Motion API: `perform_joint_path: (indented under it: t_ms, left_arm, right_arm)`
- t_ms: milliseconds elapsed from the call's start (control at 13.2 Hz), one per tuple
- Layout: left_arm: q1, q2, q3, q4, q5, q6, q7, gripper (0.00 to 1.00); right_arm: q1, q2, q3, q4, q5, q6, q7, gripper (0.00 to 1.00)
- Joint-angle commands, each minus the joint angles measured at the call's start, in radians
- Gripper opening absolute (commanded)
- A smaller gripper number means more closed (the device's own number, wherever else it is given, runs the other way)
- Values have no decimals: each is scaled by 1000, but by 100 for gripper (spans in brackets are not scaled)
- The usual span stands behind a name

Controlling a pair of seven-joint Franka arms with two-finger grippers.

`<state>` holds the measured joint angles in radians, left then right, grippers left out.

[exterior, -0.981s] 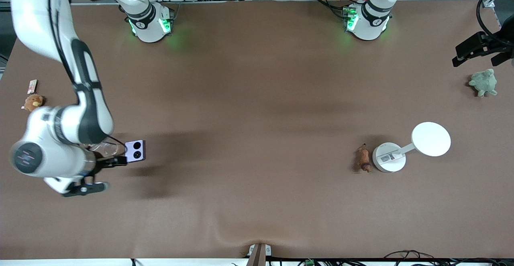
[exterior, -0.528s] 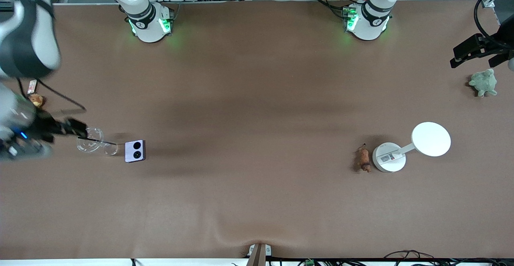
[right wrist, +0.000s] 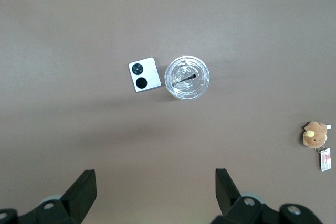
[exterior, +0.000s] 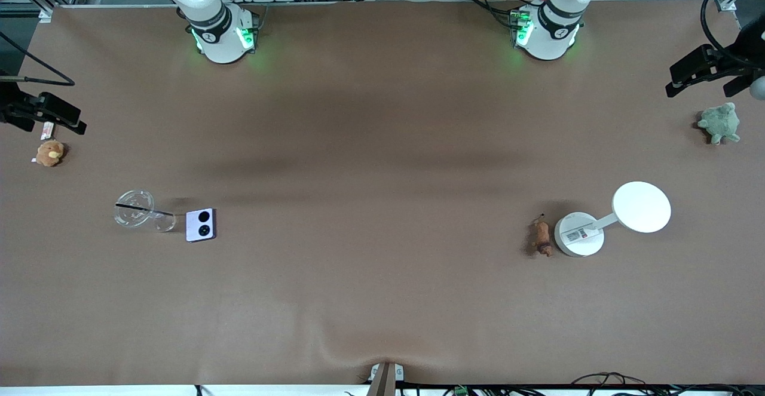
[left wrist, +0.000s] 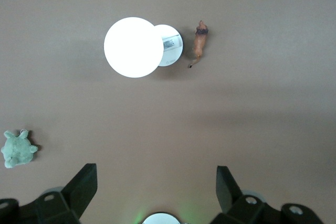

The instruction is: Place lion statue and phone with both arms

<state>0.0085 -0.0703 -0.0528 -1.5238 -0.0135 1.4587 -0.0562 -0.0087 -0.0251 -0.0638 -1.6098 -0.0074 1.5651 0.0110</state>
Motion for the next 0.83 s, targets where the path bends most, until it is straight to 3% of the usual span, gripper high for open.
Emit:
perform_joint_path:
  t_ms: [0,302,755]
  left_arm:
    - [10,-49,-5,-49,-2,35,-20,100]
    - [21,-66,-9,-93,-2,66,-24,100]
    - [22,-52,-1,-58,0,63,-5,100]
  right_arm:
    - [-8,-21,9,-22,-8,3,24,100]
    - [-8,-16,9,-22,6,3,23,100]
    - [-10,-10,10,-21,6,10,6,100]
